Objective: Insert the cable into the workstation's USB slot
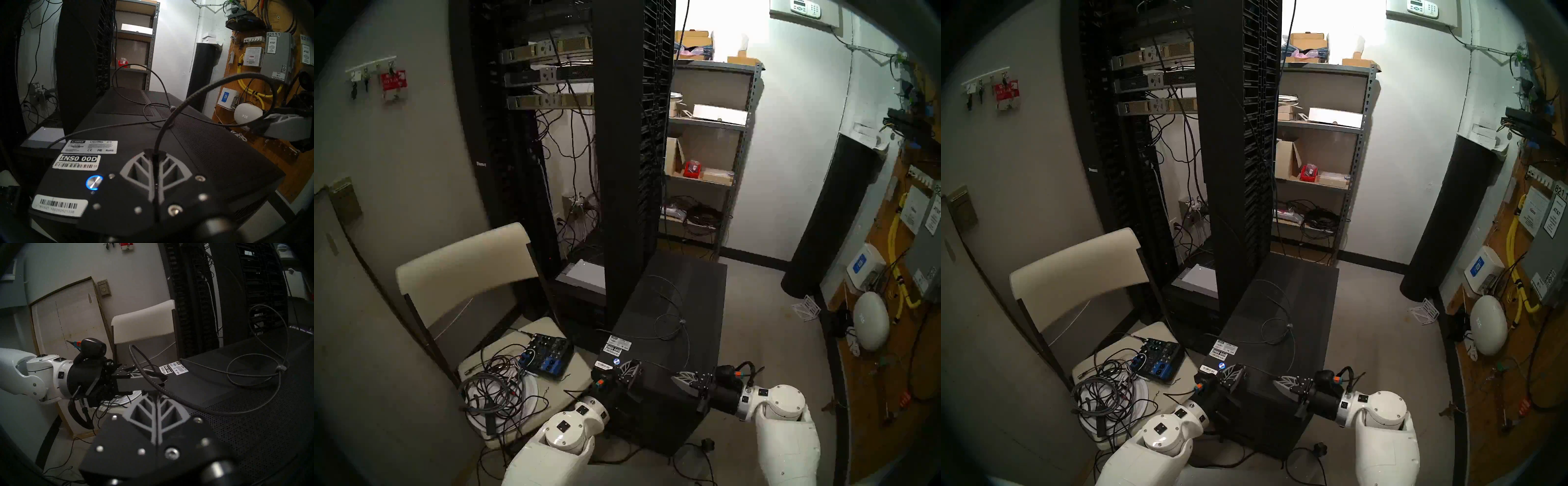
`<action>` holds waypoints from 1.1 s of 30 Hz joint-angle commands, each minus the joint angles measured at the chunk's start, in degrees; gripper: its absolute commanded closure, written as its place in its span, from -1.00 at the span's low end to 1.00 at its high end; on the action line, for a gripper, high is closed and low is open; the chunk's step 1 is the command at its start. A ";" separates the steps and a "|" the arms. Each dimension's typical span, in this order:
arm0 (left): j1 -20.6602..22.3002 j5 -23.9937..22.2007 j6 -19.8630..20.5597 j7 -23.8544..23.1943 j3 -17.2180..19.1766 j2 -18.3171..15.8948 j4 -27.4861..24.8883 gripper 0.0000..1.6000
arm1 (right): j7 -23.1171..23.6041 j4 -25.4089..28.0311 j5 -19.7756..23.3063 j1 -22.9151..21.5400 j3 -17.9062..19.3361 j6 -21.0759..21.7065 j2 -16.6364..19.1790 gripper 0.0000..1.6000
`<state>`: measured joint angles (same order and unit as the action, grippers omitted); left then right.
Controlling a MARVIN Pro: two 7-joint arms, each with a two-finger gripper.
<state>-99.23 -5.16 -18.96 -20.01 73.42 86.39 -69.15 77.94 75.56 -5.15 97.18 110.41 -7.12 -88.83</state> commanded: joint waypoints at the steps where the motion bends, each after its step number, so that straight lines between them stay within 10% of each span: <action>1: -0.08 -0.28 0.03 -0.35 -0.09 0.11 -1.08 1.00 | -0.07 0.95 0.22 -0.07 -0.06 0.06 -0.35 1.00; 33: 0.60 0.72 -1.95 1.81 -0.46 0.51 2.07 1.00 | 0.63 1.06 -0.32 -0.02 0.93 0.13 -0.75 1.00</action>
<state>-97.89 -4.06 -21.74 -17.81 73.04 86.99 -66.12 78.58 75.71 -5.68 97.30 111.42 -7.10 -89.25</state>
